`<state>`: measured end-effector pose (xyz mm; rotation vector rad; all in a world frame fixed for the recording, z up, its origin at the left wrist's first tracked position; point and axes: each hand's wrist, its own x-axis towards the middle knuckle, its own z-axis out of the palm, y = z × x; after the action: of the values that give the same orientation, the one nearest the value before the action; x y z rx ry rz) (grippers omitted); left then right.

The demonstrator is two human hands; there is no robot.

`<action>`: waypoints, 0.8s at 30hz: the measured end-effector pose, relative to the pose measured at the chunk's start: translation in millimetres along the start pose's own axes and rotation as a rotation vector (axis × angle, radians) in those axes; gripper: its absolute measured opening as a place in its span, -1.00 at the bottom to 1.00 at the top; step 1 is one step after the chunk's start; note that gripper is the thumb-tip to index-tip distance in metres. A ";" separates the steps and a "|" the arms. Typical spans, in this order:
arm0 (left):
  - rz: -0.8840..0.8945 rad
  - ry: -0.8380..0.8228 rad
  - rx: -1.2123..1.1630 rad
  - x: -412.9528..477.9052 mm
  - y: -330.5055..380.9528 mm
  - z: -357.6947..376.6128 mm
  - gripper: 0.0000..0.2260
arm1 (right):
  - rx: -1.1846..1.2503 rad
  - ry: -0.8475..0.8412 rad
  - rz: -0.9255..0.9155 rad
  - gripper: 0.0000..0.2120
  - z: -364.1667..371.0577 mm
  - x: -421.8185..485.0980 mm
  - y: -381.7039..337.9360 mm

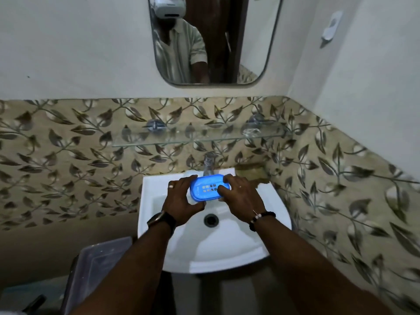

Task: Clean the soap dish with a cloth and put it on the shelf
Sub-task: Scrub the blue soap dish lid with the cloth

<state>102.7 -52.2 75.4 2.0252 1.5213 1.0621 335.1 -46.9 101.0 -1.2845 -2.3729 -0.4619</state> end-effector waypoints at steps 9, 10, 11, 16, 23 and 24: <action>-0.581 -0.005 -0.963 10.3 24.6 32.0 -0.75 | 0.037 0.070 0.013 -0.76 11.0 -23.6 26.2; -0.593 0.015 -0.977 11.2 24.0 34.4 -0.75 | 0.038 0.093 0.018 -0.76 14.4 -24.6 31.0; -0.602 0.036 -0.992 12.1 23.3 36.0 -0.75 | 0.025 0.127 0.028 -0.75 18.1 -24.7 36.6; -0.599 0.046 -0.943 15.8 22.9 44.3 -0.70 | -0.129 0.174 0.219 -0.73 26.5 -8.4 77.4; -0.611 0.173 -0.953 20.0 19.9 50.6 -0.74 | -0.121 -0.115 0.490 -0.54 50.5 26.1 127.3; -0.611 0.178 -0.945 20.2 18.8 50.3 -0.77 | -0.110 -0.185 0.514 -0.50 57.5 29.5 133.0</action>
<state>155.4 -33.1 63.2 0.7856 1.2136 1.3393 422.3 70.4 78.6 -1.9827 -2.0572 -0.3255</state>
